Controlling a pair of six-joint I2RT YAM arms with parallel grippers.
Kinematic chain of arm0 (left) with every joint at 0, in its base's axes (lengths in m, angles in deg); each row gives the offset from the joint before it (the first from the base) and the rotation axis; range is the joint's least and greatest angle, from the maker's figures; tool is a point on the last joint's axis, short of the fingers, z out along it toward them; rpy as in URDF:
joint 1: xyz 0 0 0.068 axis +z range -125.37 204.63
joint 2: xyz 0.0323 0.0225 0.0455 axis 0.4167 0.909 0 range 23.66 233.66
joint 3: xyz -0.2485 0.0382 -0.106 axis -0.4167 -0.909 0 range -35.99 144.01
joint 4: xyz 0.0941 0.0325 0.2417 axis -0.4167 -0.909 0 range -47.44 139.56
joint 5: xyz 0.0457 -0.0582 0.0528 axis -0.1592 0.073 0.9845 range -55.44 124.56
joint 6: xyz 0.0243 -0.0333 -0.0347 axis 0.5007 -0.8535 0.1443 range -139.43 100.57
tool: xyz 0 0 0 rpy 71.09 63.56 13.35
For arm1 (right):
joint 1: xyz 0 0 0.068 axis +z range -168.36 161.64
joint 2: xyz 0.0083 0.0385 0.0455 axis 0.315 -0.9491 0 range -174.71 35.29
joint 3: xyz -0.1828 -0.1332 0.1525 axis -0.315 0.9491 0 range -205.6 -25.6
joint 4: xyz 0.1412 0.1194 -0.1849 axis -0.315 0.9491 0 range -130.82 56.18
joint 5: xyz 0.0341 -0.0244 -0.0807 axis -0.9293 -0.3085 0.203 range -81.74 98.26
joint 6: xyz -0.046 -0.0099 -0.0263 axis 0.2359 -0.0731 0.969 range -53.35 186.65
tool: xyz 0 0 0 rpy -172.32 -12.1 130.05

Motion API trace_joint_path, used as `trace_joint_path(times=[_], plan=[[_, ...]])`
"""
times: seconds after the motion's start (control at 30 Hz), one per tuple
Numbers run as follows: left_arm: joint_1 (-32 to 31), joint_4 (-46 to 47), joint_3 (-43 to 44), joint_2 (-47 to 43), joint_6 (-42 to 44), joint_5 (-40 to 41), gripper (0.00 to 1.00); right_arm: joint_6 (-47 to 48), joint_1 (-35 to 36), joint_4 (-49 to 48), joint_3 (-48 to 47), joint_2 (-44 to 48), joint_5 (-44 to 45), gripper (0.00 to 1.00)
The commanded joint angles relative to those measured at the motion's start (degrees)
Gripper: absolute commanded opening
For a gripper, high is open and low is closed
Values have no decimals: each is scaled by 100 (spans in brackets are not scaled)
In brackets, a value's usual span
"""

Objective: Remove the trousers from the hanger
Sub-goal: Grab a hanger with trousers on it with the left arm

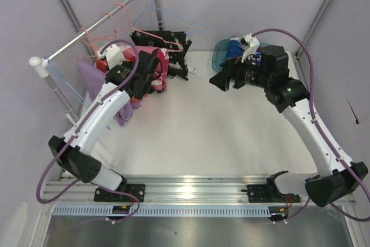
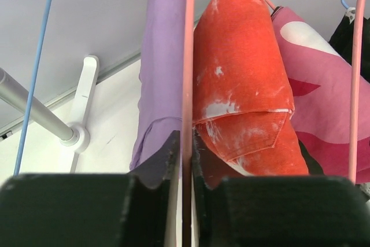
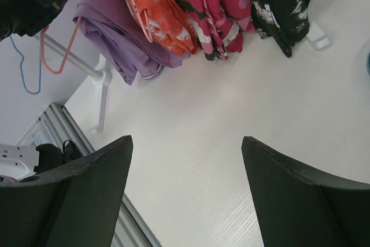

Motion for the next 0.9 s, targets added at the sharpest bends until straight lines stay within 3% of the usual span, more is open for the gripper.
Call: trace_joint_path(times=[0.0,0.17,0.37,0.57,0.87], plan=[[-37,-61,244,92,-195,388,13,120,13,-215,17,167,4,84],[-37,-79,166,14,-257,379,1,85,5,-92,-194,0,30,84],[-28,272,148,-276,199,467,0,-100,5,-162,-185,-9,83,83],[-37,1703,-98,-706,1491,467,0,-108,5,-189,-247,-79,189,83],[-458,2996,-37,-1041,3291,950,0,-345,-13,-338,-352,-167,461,82]])
